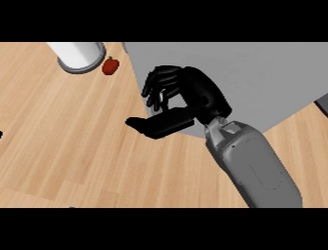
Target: Pick up the bottled water, place it into the cabinet and close the cabinet
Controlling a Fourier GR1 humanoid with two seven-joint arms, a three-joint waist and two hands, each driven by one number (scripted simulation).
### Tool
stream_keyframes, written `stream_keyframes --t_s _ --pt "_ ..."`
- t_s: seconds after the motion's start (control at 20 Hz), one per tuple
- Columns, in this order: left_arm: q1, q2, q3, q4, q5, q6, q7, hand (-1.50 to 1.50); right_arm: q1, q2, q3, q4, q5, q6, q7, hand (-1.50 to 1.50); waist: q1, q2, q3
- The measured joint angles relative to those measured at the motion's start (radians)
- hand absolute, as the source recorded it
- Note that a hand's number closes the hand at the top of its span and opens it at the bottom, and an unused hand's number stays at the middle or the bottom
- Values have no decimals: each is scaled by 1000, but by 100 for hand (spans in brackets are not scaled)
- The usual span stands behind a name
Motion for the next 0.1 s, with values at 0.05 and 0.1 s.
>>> stream_keyframes --t_s 0.05,0.1 --pt "0 -1 2 2 2 -1 -1 -150 -7 0 6 7 -9 -18 2 -150 -3 -1 0" --pt "-1 -1 4 4 3 -3 -1 -150 -14 0 12 14 -17 -33 2 -150 -6 -2 0"
